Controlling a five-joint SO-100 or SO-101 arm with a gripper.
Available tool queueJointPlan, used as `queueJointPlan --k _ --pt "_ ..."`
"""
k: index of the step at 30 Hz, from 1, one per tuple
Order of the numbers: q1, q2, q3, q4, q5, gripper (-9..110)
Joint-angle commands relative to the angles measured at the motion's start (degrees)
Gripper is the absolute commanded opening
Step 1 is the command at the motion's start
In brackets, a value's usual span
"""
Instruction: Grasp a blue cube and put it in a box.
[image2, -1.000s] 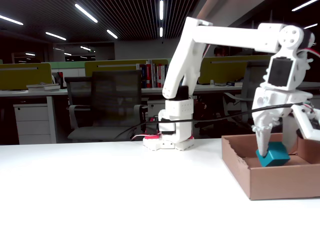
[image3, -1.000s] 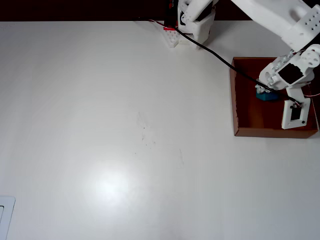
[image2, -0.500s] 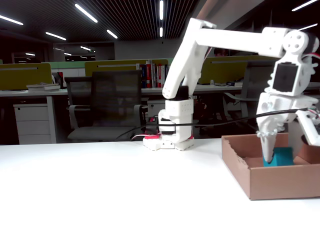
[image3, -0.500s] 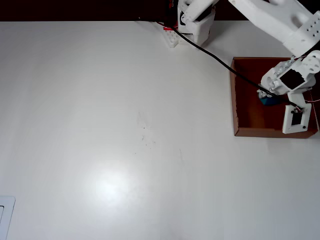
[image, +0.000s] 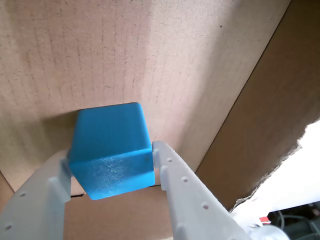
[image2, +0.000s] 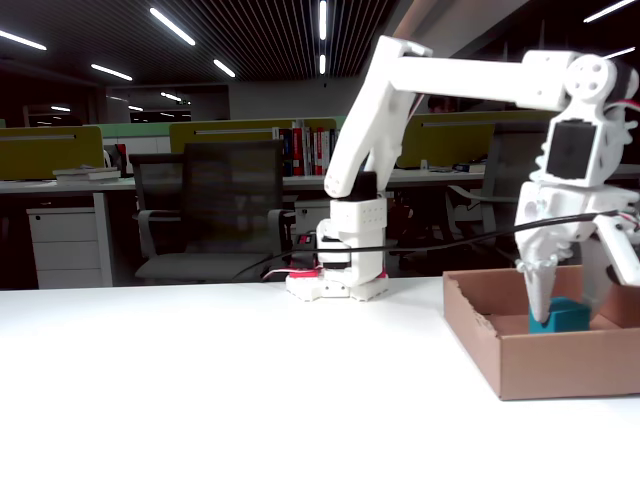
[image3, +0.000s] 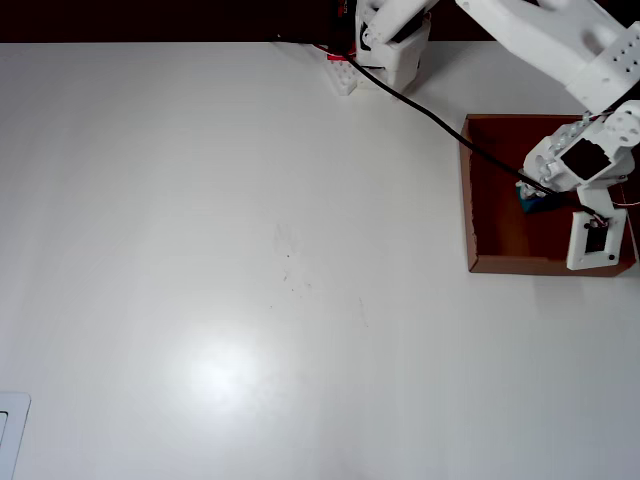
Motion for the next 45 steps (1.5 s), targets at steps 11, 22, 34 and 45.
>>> queueJointPlan --k 11,22,34,45 --pt "0.4 6.9 2.6 -0.2 -0.3 36" --pt "0.4 11.7 6.2 -0.3 -0.4 41" --pt "0.8 21.1 12.1 -0.3 -0.6 42" --pt "0.9 34.5 22.1 -0.3 -0.6 42"
